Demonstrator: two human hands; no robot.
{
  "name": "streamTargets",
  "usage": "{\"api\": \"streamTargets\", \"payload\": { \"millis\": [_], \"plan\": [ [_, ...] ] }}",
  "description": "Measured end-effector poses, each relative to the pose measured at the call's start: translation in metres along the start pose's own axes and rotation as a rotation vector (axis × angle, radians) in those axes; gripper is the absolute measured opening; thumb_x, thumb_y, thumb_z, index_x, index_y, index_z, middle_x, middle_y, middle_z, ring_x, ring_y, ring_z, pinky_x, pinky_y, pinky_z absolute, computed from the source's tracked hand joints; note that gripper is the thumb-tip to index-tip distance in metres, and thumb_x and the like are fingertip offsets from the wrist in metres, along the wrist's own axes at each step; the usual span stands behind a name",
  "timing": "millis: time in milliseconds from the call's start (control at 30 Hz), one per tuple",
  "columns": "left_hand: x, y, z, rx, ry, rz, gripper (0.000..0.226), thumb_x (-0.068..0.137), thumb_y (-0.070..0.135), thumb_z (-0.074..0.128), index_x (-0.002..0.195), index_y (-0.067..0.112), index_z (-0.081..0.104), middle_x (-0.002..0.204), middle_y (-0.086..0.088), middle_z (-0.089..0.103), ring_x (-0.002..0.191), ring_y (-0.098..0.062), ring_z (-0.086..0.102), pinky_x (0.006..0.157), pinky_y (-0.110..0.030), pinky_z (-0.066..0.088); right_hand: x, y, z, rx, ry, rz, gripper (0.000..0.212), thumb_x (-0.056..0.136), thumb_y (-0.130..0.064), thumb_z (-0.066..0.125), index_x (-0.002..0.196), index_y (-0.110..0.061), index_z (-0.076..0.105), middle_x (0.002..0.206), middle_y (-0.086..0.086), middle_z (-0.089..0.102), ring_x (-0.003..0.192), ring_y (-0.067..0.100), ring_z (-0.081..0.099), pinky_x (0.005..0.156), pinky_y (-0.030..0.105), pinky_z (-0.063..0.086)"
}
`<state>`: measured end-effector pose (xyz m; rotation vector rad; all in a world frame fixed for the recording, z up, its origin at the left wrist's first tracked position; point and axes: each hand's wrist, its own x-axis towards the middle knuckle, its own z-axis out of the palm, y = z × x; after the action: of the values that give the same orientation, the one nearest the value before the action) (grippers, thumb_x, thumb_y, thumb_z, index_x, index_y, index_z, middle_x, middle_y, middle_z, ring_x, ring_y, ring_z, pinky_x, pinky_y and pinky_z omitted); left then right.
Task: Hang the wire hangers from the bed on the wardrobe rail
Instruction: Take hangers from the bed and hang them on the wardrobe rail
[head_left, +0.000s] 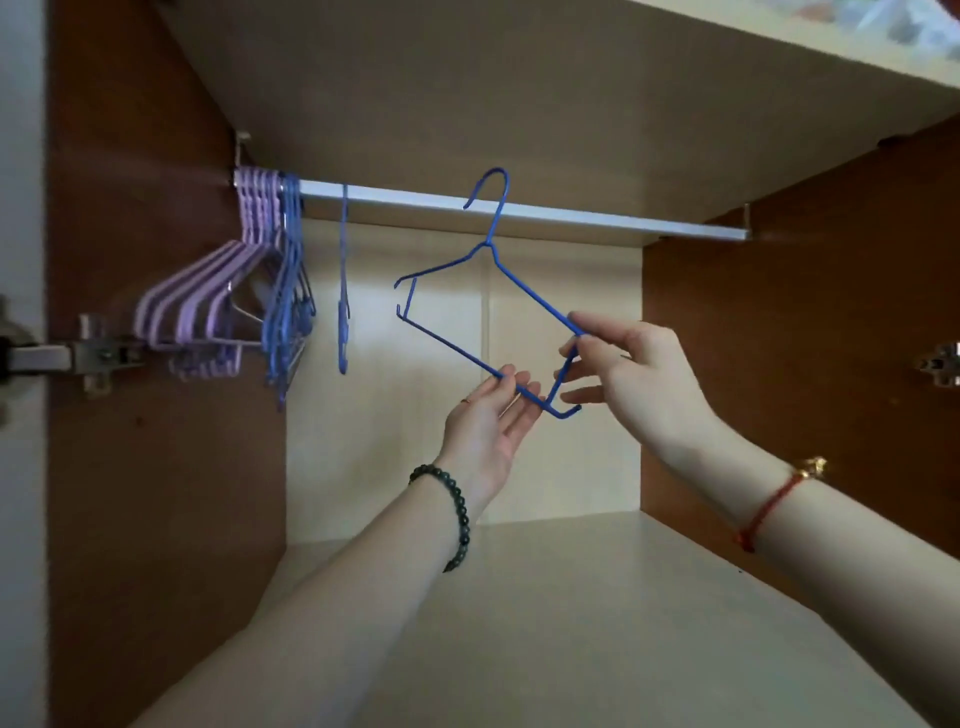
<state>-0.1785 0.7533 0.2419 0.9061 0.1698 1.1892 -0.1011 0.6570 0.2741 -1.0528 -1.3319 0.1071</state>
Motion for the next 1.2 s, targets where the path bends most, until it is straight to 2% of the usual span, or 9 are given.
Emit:
{"api": "streamTargets", "payload": {
  "millis": [100,167,300,500,667,767,933,1033,1200],
  "plan": [
    [0.023,0.030,-0.010,0.029,0.028,0.038,0.010,0.095,0.005,0.045,0.093,0.005,0.054,0.083,-0.004,0.059,0.073,-0.011,0.059,0.058,-0.023,0.052,0.024,-0.010,0.032,-0.010,-0.024,-0.041,0.028,0.091,-0.003,0.036,0.105,-0.010,0.058,0.074,0.002,0.052,0.077,0.021,0.054,0.070,0.037,0.055],
    [0.038,0.047,-0.015,0.036,0.038,0.056,0.011,0.095,0.005,0.044,0.103,0.002,0.052,0.083,-0.004,0.060,0.073,-0.011,0.060,0.056,-0.019,0.054,0.039,-0.016,0.051,-0.034,-0.035,-0.062,0.027,0.088,-0.001,0.033,0.102,0.012,0.053,0.075,0.013,0.047,0.071,0.024,0.050,0.077,0.051,0.050],
    [0.058,0.077,-0.019,-0.013,0.072,0.073,0.013,0.094,0.002,0.044,0.087,0.000,0.055,0.059,-0.003,0.065,0.064,-0.011,0.060,0.050,-0.017,0.055,0.062,-0.031,0.077,-0.057,-0.081,-0.090,0.033,0.088,-0.001,0.030,0.113,0.015,0.046,0.085,0.017,0.047,0.067,0.025,0.050,0.078,0.048,0.048],
    [0.078,0.094,-0.028,-0.097,0.142,0.115,0.023,0.096,0.000,0.040,0.075,0.001,0.051,0.051,-0.004,0.062,0.066,-0.011,0.054,0.064,-0.014,0.046,0.088,-0.037,0.097,-0.134,-0.173,-0.038,0.037,0.091,-0.008,0.032,0.121,0.000,0.051,0.120,0.021,0.058,0.111,0.036,0.052,0.099,0.046,0.043],
    [0.079,0.090,-0.044,-0.114,0.216,0.147,0.025,0.096,-0.001,0.039,0.073,0.002,0.049,0.068,-0.008,0.056,0.070,-0.013,0.054,0.079,-0.014,0.045,0.084,-0.035,0.110,-0.070,-0.326,0.071,0.036,0.095,-0.012,0.028,0.126,-0.010,0.047,0.096,0.012,0.048,0.086,0.027,0.049,0.064,0.031,0.042],
    [0.074,0.083,-0.051,-0.125,0.224,0.167,0.024,0.097,0.003,0.039,0.075,0.002,0.050,0.075,-0.009,0.055,0.073,-0.014,0.056,0.089,-0.020,0.047,0.076,-0.027,0.109,-0.048,-0.389,0.117,0.036,0.098,-0.025,0.028,0.131,-0.022,0.043,0.097,0.005,0.050,0.095,0.028,0.054,0.073,0.033,0.045],
    [0.060,0.063,-0.051,-0.129,0.237,0.045,0.030,0.099,0.016,0.030,0.089,0.000,0.054,0.083,-0.011,0.060,0.074,-0.019,0.059,0.081,-0.029,0.047,0.064,-0.010,0.078,-0.052,-0.368,0.153,0.034,0.097,-0.030,0.031,0.126,-0.020,0.046,0.116,0.009,0.053,0.095,0.022,0.053,0.089,0.039,0.048],
    [0.052,0.042,-0.036,-0.012,0.204,-0.051,0.028,0.096,0.015,0.031,0.101,0.004,0.056,0.085,-0.006,0.063,0.075,-0.017,0.058,0.077,-0.030,0.048,0.054,-0.004,0.045,-0.024,-0.289,0.163,0.035,0.097,-0.027,0.034,0.130,-0.020,0.044,0.111,0.007,0.054,0.090,0.020,0.052,0.086,0.038,0.048],
    [0.040,-0.005,0.019,0.205,0.031,-0.136,0.027,0.095,0.019,0.035,0.088,0.013,0.060,0.086,0.000,0.064,0.073,-0.015,0.057,0.068,-0.026,0.048,0.032,0.000,-0.030,-0.083,-0.115,0.162,0.033,0.097,-0.023,0.035,0.127,-0.014,0.048,0.103,0.007,0.058,0.088,0.020,0.056,0.075,0.032,0.051]
  ]
}}
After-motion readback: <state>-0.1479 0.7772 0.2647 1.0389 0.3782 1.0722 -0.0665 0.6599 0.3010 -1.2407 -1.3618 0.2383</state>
